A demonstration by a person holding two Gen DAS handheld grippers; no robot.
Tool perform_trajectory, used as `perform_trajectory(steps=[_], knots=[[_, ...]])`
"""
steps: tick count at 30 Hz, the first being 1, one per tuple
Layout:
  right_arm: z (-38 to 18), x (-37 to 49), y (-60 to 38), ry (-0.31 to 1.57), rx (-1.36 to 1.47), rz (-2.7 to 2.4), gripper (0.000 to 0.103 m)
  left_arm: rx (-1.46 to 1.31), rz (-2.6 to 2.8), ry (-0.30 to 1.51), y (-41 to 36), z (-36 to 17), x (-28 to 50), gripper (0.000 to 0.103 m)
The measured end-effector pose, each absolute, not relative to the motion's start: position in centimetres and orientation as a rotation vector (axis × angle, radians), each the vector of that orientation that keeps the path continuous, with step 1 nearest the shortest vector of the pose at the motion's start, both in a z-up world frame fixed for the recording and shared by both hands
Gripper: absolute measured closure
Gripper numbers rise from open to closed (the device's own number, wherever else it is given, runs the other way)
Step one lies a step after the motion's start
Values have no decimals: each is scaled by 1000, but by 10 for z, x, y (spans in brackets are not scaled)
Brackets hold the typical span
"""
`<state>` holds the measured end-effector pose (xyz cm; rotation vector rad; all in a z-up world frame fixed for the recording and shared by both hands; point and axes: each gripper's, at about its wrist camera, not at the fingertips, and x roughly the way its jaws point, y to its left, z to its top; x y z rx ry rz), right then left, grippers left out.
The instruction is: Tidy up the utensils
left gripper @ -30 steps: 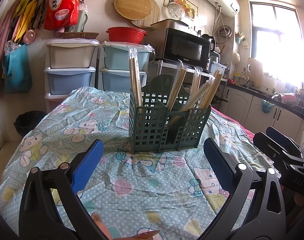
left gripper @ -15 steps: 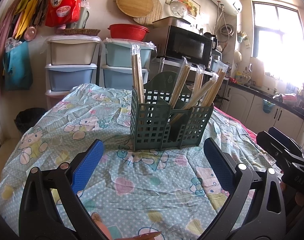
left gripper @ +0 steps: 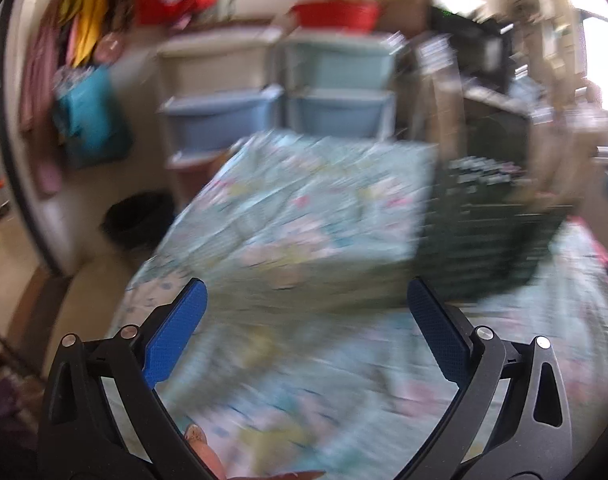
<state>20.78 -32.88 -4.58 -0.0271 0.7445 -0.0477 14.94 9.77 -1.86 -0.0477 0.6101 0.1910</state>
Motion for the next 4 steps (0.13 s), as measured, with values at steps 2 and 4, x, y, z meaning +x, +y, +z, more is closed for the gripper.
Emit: perform_trajectory(steps=[2,4], knots=[[-60,236,-346,835,-3,-71,7,-71,260,693,117,-31,174,10],[-73,255,-356,884,8,-86,7,-106,303,741,133,-44,190,10]])
